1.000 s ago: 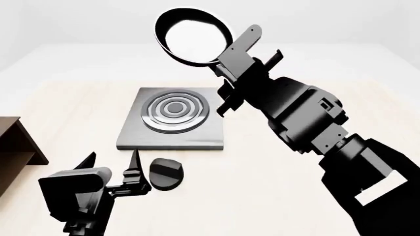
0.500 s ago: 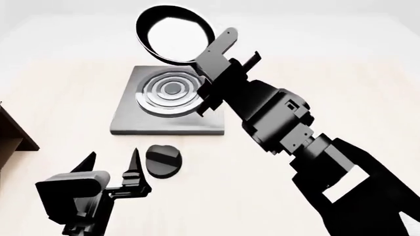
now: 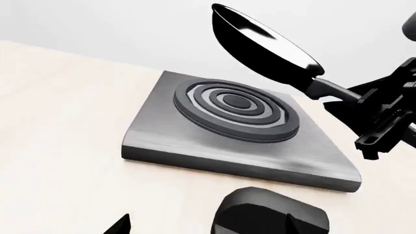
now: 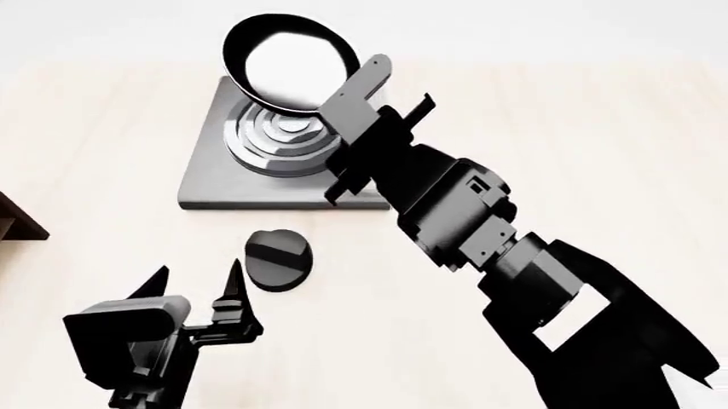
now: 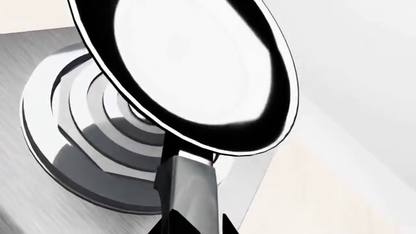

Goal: Turn on the stove and put the frying pan on it.

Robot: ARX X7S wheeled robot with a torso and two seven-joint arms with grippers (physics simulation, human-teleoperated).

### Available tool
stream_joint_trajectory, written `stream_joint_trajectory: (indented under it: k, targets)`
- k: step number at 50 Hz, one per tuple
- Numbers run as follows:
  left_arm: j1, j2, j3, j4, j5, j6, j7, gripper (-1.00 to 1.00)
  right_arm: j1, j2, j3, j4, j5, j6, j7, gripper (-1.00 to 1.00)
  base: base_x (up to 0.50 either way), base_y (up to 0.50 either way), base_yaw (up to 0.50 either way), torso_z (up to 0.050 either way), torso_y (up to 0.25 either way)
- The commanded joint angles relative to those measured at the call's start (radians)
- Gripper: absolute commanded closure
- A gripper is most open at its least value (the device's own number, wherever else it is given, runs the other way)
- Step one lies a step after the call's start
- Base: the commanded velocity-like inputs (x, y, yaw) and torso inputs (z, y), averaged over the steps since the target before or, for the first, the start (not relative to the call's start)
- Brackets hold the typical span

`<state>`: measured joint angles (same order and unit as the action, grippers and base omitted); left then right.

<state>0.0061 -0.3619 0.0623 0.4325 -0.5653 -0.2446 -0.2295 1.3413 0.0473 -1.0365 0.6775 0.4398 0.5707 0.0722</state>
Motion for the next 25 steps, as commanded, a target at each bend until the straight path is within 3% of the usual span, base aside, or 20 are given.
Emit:
stream_joint_trajectory:
  k: [1,14,25]
  targets:
    - [-0.002,-0.004,-0.001,-0.001,-0.014,-0.007,-0.002,-1.0,0.031,-0.031,0.007,0.0,-0.073,-0.02,0.028,1.0,0.0,0.0,0.0,0.0,0.0]
    - [0.001,-0.004,-0.005,-0.016,-0.018,0.002,-0.003,-1.0,0.035,-0.045,-0.072,0.049,-0.008,-0.065,0.044,1.0,0.0,0.0,0.0,0.0,0.001]
    - [0.003,-0.005,-0.003,-0.02,-0.021,0.006,-0.004,-1.0,0.086,-0.047,-0.31,0.164,0.227,-0.167,0.098,1.0,0.0,0.0,0.0,0.0,0.002]
